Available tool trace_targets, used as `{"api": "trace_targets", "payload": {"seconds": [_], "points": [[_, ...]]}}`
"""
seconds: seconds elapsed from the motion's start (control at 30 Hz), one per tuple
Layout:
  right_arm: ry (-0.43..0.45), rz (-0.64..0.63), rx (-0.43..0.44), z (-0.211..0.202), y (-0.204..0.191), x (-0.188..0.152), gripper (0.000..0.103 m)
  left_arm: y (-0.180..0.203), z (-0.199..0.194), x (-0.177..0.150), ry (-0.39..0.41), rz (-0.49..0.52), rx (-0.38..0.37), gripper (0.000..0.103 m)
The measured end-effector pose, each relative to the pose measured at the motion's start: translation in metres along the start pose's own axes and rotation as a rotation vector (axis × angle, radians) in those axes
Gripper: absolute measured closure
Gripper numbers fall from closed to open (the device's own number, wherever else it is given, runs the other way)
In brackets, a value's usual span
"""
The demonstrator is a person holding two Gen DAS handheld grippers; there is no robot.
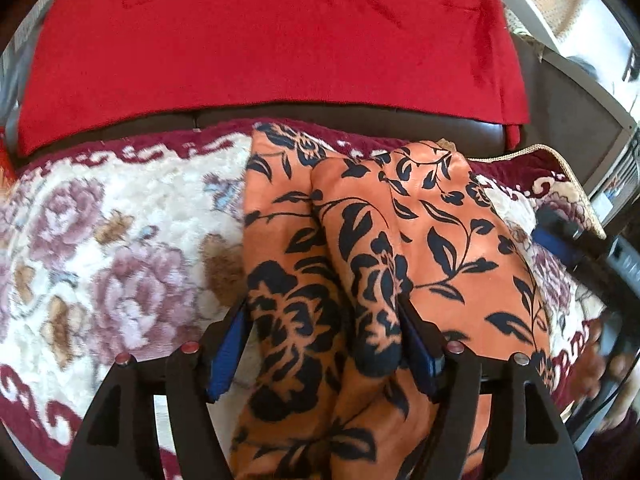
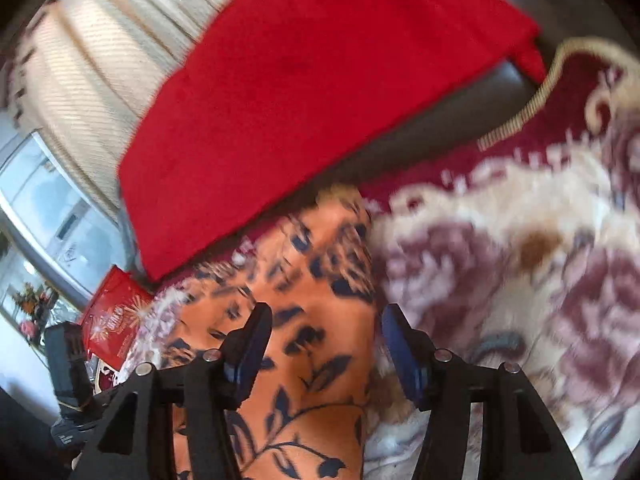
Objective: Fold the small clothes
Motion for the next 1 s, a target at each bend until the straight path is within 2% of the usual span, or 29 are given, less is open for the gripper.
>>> {"api": "trace_targets", "payload": {"seconds": [0.1,0.17,0.2,0.3,0.37,0.43,0.57,0.63,0.73,0.83,0.9,0.93,1.0], "points": [[0.034,-0.075,0.067,-0.007,-0.025,0.004,0.044,-0.005,-0.019,0.000,0.062,0.058,0.043,0.030],[0.012,-0.125,0.097,-0.003,-0.040,-0.003,0.053,-0.005,-0.026,0.000,0.094,0.106,0.076,0.028],[-0.009,-0.139,0.100,0.001,-0.046,-0.008,0.053,-0.005,-0.026,0.000,0.103,0.128,0.093,0.025],[-0.120,-0.162,0.032,0.030,-0.046,-0.029,0.054,-0.009,-0.018,-0.005,0.095,0.187,0.153,0.015],[-0.161,-0.163,-0.010,0.044,-0.038,-0.039,0.053,-0.014,-0.007,-0.008,0.083,0.185,0.163,0.007],[-0.151,-0.163,-0.005,0.044,-0.038,-0.037,0.053,-0.021,0.002,-0.009,0.067,0.160,0.166,0.000],[-0.120,-0.105,0.018,0.026,-0.039,-0.031,0.053,-0.037,0.007,-0.008,0.023,0.029,0.092,0.000],[-0.094,-0.089,0.035,0.007,-0.044,-0.029,0.053,-0.037,0.000,-0.007,0.031,0.014,0.091,0.000],[-0.062,-0.132,0.048,-0.024,-0.056,-0.030,0.053,-0.031,-0.022,-0.002,0.088,0.043,0.137,0.000],[-0.011,-0.244,0.013,-0.047,-0.079,-0.041,0.053,-0.025,-0.057,-0.002,0.202,0.046,0.188,0.000],[0.007,-0.302,-0.015,-0.062,-0.087,-0.058,0.053,-0.020,-0.071,-0.010,0.243,0.057,0.214,0.000],[-0.003,-0.334,-0.034,-0.065,-0.091,-0.068,0.053,-0.019,-0.067,-0.013,0.223,0.081,0.234,0.000],[-0.076,-0.372,-0.075,-0.055,-0.091,-0.090,0.054,-0.017,-0.041,-0.026,0.110,0.154,0.295,0.000]]}}
Point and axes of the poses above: each gripper's, at about its wrist camera, not at the fingertips, and z roughly the way its jaws point, y to its right, x to its top, the point moved 4 cm from there along z, roughly the way its jaws point, and after that the axes turned 12 degrees about y, right-handed, at the moved point
